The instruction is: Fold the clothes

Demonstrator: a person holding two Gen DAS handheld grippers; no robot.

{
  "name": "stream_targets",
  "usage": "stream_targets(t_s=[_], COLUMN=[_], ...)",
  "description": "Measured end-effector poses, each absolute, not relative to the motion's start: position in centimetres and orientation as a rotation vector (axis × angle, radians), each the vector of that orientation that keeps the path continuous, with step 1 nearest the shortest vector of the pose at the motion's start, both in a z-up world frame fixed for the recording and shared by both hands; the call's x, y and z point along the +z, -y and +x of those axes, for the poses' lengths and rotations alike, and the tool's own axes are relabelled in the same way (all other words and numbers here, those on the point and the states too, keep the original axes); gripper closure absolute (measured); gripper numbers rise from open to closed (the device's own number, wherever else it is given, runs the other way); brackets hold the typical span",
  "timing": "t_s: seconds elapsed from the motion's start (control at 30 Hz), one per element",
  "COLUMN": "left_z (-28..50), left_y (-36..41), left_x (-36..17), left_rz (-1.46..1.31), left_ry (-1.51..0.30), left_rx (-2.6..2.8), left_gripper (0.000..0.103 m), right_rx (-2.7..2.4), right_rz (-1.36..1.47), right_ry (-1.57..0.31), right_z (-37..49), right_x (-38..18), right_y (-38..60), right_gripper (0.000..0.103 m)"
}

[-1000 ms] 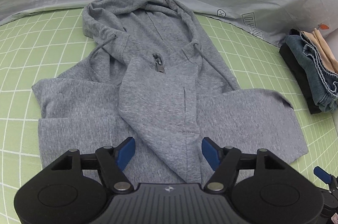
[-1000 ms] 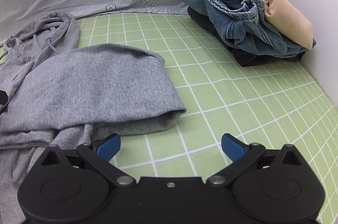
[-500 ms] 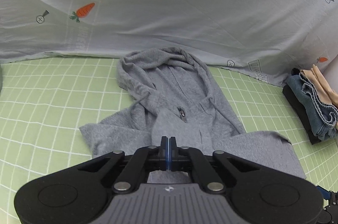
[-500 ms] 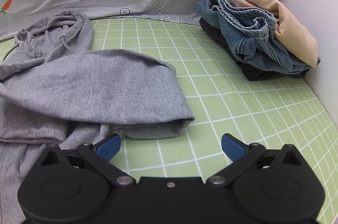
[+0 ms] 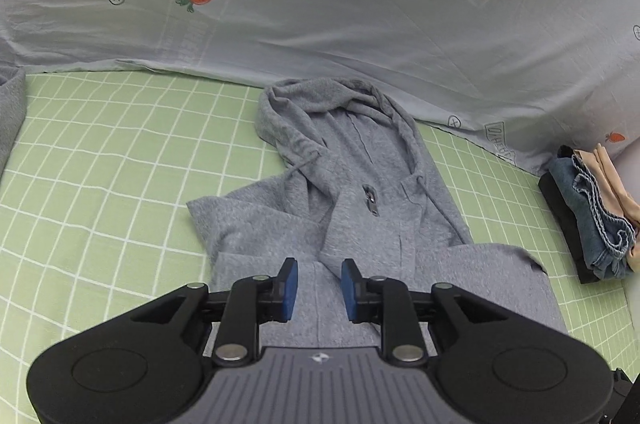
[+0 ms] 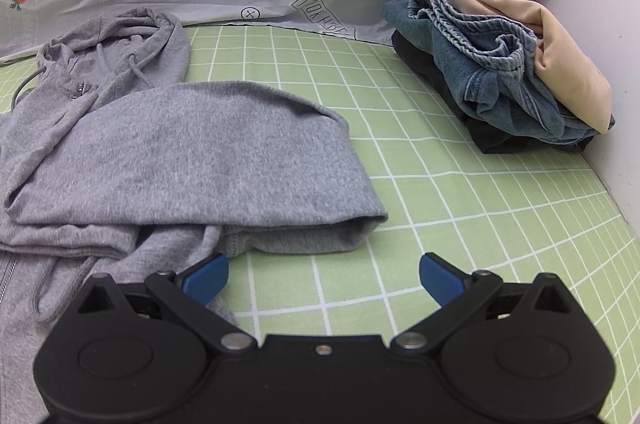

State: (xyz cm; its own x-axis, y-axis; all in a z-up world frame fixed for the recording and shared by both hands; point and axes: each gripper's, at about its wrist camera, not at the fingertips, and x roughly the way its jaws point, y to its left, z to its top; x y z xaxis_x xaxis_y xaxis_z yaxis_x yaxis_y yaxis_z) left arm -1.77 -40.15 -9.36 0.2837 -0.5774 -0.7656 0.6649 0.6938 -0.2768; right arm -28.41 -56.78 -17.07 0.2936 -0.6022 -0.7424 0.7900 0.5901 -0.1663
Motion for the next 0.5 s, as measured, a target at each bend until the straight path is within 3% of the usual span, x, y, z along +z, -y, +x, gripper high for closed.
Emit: stream_targets(t_s=[0.1, 0.37, 0.4, 0.43, 0.5], left_z=[-1.9, -1.3, -1.2, -1.2, -1.2], left_y=[42.4, 46.2, 46.3, 46.2, 45.9], left_x=[-11.2, -15.0, -15.1, -14.9, -14.4], left_rz=[0.128, 0.163, 0.157, 0.146, 0.124], left_ry=[-1.033, -1.119, -1.119, -1.108, -1.086], left_rx=[-0.870, -0.863, -0.859, -0.864, -0.874], left_gripper=[0.065, 0.068, 0.075, 0.095, 0.097], right_rx=[-0.943, -0.960, -0.961, -0.963, -0.963], right_rz=[0.260, 0.281, 0.278, 0.276, 0.266], right_ry=[-0.872, -0.882, -0.882, -0.882, -0.885], right_z=[-28.5, -28.7, -28.6, -28.6, -28.4], right_x=[-17.3, -17.9, -17.9, -17.9, -17.9], right_y=[57.0, 57.9, 57.9, 57.9, 57.8], right_gripper=[0.000, 0.000, 0.000, 0.000, 0.000])
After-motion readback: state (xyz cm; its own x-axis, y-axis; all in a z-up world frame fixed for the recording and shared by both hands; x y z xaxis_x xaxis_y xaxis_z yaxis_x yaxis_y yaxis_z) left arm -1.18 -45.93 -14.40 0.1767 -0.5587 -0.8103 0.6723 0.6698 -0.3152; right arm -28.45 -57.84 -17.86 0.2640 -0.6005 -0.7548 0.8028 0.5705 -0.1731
